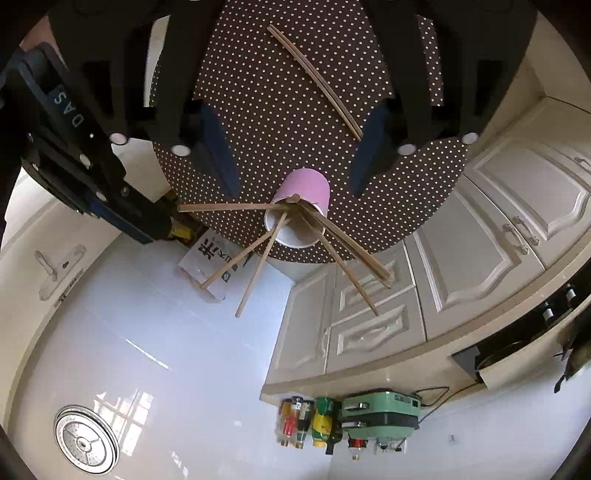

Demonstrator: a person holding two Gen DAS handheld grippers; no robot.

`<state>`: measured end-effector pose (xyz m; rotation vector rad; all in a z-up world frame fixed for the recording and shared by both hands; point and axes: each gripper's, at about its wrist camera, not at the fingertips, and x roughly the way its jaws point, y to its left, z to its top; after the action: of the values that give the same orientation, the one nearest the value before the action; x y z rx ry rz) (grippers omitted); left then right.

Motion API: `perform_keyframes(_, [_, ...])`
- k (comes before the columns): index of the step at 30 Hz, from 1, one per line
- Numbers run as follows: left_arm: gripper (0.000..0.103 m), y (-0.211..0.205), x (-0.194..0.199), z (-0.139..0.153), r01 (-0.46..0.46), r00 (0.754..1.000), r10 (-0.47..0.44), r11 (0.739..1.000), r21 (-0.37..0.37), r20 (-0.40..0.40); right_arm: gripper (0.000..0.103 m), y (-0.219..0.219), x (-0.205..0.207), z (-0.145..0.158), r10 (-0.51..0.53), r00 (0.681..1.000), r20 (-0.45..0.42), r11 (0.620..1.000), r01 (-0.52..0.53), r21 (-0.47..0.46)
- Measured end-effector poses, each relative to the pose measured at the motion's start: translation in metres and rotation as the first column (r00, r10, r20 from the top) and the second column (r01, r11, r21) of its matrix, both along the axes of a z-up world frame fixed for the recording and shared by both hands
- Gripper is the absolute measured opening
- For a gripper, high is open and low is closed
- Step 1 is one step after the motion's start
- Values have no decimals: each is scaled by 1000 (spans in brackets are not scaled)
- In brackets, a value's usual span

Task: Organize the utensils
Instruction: 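Open both grippers and move them back over the last sticks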

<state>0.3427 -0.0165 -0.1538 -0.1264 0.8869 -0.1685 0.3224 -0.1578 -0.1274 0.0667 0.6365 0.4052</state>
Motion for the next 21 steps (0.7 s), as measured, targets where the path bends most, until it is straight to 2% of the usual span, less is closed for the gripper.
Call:
perform_keyframes(5, [68,3,-9,5,-5,1000,5,1000,11,20,20,2,-10,4,-5,1000,7,1000,5,2])
perform_keyframes(9, [73,7,-19,10,-14,999,13,1000,12,44,21,4,-16,4,-10,1000,8,1000,10,1])
perform_keyframes(14, [74,15,-31,10,-20,998,20,1000,9,54,21,7,-23,2,-7,1000,-2,1000,7,-3])
perform_keyframes(21, [74,32,-46,-2,-40,999,41,999,-24,31,21,14,-30,-13,1,999,-45,1000,-1,-14])
